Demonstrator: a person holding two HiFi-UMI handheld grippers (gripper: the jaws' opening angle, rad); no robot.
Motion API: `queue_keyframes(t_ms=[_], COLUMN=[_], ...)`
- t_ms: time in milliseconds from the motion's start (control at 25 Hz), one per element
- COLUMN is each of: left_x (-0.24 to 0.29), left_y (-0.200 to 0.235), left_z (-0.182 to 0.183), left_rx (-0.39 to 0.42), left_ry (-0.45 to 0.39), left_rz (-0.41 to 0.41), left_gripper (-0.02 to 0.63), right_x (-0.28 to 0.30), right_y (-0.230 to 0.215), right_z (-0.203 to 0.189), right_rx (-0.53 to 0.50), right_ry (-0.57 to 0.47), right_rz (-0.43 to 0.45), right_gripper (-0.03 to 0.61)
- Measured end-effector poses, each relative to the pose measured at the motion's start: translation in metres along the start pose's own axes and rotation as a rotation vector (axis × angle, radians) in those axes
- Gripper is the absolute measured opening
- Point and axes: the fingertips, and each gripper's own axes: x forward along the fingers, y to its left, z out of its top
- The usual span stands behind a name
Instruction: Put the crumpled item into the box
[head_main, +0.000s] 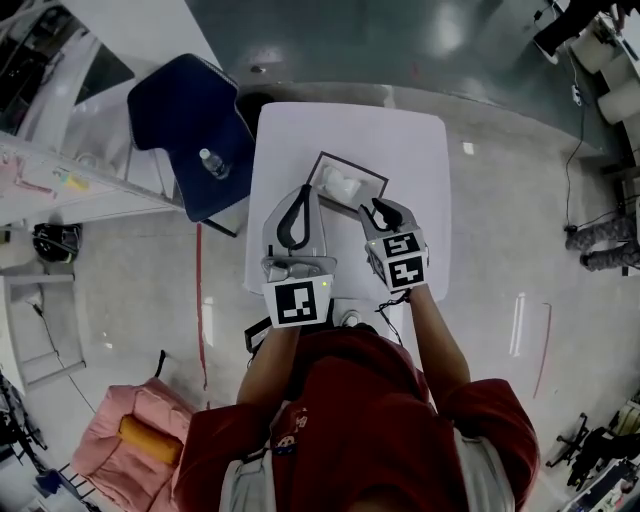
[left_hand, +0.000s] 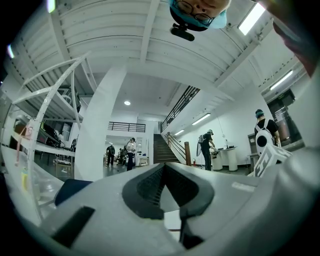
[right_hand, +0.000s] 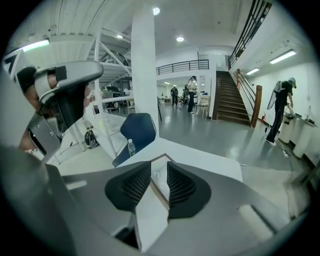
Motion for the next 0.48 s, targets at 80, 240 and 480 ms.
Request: queue_keyframes(t_ms=[80,240,480], left_x=[-0.009,-0.026,-0.051], left_y=[-0.007,-0.022,-0.044], left_z=[0.002,0.006,0.019], left_rx=[0.007,0.011,0.010], left_ry=[0.001,0.003,-0.016], left_rz=[0.002,0.006,-0.003], left_gripper=[0.003,0.003,0.003], right_x=[-0.014,-0.045,-0.101], right_y=[0.003,0.008,0.016], right_z=[0.004,0.012,0.030], right_rx=[-0.012,-0.050,-0.059], right_ry=[-0.029,-0.086,-0.245], right_rz=[-0.002,-0.009,-0.046], right_gripper=[0.103,0.104,0.106])
